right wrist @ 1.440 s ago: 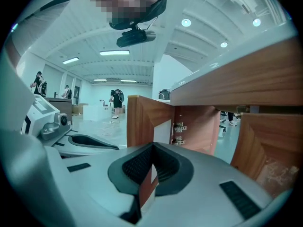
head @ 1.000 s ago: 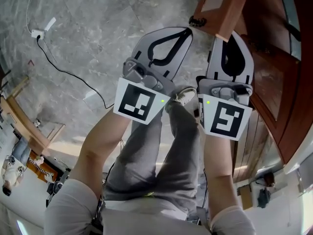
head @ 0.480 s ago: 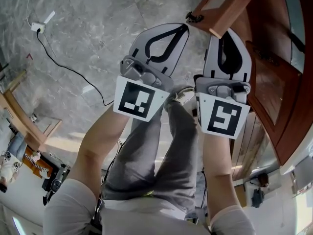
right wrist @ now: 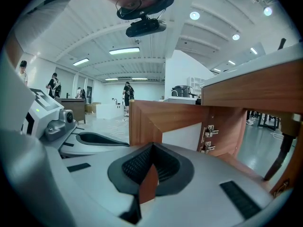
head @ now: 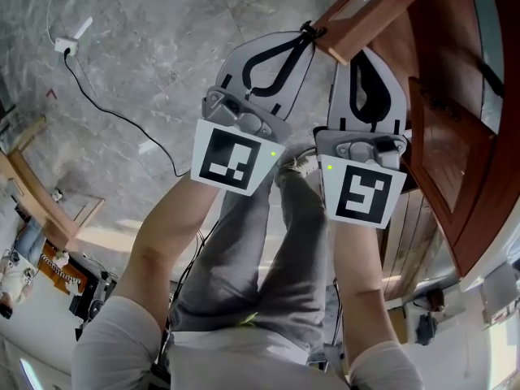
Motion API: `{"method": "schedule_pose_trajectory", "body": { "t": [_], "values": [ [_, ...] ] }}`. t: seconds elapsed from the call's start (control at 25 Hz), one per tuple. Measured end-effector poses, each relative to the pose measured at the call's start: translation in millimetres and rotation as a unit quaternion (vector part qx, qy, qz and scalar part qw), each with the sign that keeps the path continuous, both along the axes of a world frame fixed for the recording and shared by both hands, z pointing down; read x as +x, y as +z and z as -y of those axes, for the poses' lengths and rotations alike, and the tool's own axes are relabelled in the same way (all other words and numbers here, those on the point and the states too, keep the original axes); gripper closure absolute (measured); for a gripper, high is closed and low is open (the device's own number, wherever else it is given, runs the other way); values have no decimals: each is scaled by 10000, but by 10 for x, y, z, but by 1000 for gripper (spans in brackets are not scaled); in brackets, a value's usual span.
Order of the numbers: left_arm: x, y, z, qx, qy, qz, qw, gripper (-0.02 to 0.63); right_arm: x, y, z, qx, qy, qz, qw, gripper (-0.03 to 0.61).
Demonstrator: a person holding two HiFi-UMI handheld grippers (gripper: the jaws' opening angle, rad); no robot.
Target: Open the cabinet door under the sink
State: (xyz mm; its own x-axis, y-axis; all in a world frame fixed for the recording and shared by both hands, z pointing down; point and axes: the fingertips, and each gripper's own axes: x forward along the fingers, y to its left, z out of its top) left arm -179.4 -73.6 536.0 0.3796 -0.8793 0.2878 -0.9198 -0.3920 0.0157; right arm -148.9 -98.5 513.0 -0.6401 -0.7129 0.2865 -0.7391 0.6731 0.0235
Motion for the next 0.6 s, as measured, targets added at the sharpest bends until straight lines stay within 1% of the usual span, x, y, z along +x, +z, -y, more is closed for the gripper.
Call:
{"method": "schedule_pose_trajectory", "body": {
  "t": [0.24, 0.36, 0.6],
  "values": [
    [-223, -7, 62, -80, -231, 29, 9997, 598, -233, -25, 56, -46, -183, 65, 9998, 548],
    [-315, -5, 79, -110, -279, 28, 9995, 598, -350, -27, 90, -94, -249, 85, 9996, 548],
    [-395, 3, 114, -134, -427, 29, 9990, 598, -424, -3, 129, -150, -359, 77, 9992, 548]
  ]
}}
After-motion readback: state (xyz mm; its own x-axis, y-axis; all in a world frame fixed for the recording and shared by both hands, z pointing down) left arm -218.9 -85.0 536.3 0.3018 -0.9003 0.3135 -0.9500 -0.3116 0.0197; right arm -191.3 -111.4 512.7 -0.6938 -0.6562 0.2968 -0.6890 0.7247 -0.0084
